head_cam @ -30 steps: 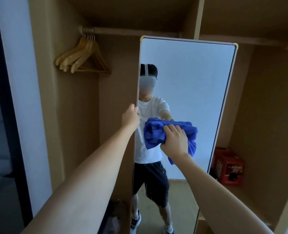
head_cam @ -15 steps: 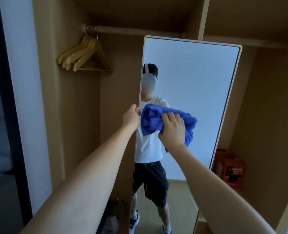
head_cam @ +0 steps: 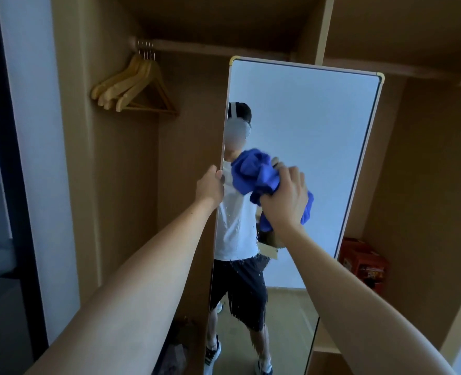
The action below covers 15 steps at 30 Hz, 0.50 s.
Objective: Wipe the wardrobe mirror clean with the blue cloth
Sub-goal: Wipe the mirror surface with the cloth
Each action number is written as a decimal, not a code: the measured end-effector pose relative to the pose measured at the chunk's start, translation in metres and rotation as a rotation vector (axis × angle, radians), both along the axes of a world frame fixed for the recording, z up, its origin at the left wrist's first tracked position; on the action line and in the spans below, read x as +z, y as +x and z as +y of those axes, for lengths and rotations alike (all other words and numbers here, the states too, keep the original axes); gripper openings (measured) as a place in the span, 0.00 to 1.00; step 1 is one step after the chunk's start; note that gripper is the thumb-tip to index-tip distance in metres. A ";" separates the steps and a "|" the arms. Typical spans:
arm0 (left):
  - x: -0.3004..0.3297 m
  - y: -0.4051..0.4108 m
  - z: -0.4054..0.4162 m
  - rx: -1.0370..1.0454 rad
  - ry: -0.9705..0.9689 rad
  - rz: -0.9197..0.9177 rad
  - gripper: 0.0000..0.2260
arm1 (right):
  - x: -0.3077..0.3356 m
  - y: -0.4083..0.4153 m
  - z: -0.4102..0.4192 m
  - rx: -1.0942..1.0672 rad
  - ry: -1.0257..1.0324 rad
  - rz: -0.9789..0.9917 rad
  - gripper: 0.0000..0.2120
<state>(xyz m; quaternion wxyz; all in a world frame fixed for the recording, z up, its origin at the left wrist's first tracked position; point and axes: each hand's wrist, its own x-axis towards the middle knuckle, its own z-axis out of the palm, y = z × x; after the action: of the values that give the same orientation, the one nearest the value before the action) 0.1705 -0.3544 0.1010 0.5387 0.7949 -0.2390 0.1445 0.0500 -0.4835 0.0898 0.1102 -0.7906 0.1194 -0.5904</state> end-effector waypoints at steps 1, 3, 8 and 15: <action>0.000 -0.001 0.000 -0.011 -0.004 0.003 0.12 | 0.010 0.001 -0.002 -0.018 -0.010 -0.026 0.25; 0.000 0.000 0.000 -0.029 -0.016 0.007 0.13 | 0.018 0.004 -0.007 -0.099 -0.129 0.026 0.25; -0.003 0.005 0.000 0.002 -0.014 0.021 0.14 | -0.032 0.014 -0.017 -0.155 -0.304 0.229 0.14; -0.002 0.003 -0.001 0.024 -0.001 0.025 0.15 | -0.082 0.007 -0.021 -0.133 -0.285 0.403 0.16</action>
<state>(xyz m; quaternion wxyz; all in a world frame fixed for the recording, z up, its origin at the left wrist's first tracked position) 0.1730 -0.3553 0.0993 0.5401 0.7993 -0.2227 0.1412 0.0567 -0.5040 0.0074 -0.0677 -0.8903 0.1063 -0.4375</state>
